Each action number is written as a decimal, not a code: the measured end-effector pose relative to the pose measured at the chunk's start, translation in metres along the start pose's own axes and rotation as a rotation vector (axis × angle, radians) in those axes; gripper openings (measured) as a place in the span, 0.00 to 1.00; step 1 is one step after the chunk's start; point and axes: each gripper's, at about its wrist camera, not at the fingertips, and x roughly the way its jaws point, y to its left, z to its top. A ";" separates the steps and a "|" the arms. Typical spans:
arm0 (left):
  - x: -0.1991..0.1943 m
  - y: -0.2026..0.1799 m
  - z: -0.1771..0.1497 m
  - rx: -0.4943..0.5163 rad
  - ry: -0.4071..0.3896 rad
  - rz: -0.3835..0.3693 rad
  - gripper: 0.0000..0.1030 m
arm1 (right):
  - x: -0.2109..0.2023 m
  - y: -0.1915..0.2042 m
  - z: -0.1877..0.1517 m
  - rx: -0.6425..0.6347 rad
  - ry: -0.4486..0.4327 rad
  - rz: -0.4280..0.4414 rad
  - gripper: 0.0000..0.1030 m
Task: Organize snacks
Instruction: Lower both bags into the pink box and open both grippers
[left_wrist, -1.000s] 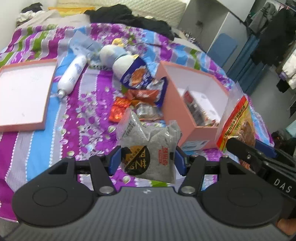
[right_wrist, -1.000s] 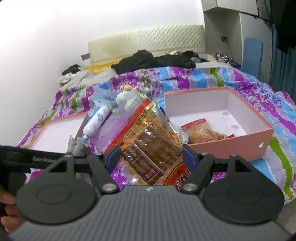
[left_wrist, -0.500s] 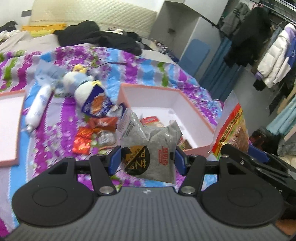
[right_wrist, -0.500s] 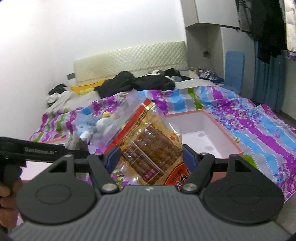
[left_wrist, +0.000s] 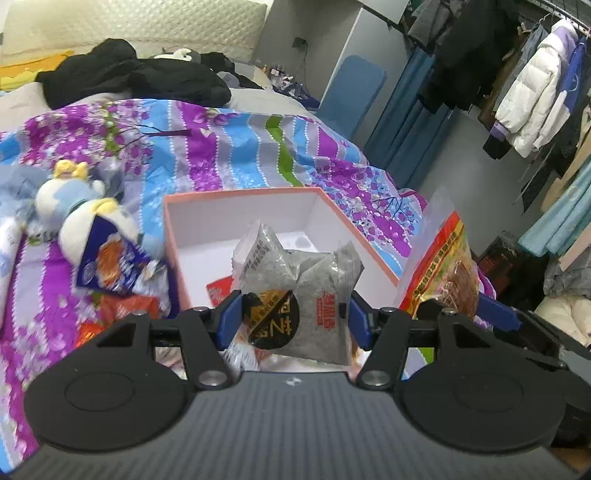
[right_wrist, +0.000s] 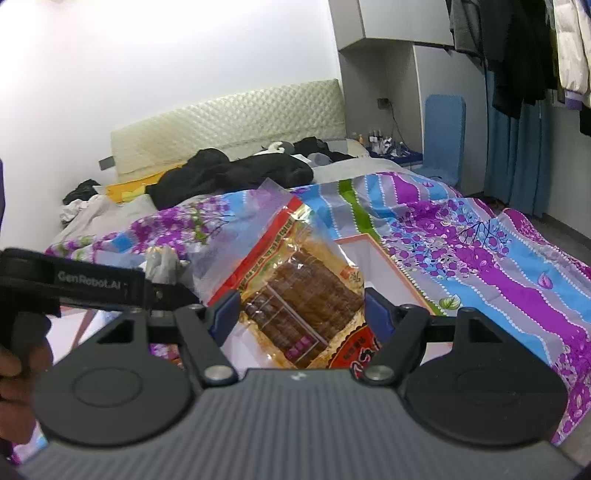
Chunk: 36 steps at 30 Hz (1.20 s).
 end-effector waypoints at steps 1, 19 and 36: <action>0.011 -0.001 0.007 0.002 0.005 -0.002 0.63 | 0.008 -0.004 0.001 0.004 0.003 -0.004 0.72; 0.155 0.034 0.046 0.019 0.143 0.031 0.63 | 0.150 -0.044 -0.018 0.080 0.244 -0.002 0.75; 0.046 0.010 0.045 0.051 0.003 0.054 0.74 | 0.075 -0.025 0.001 0.081 0.155 -0.006 0.82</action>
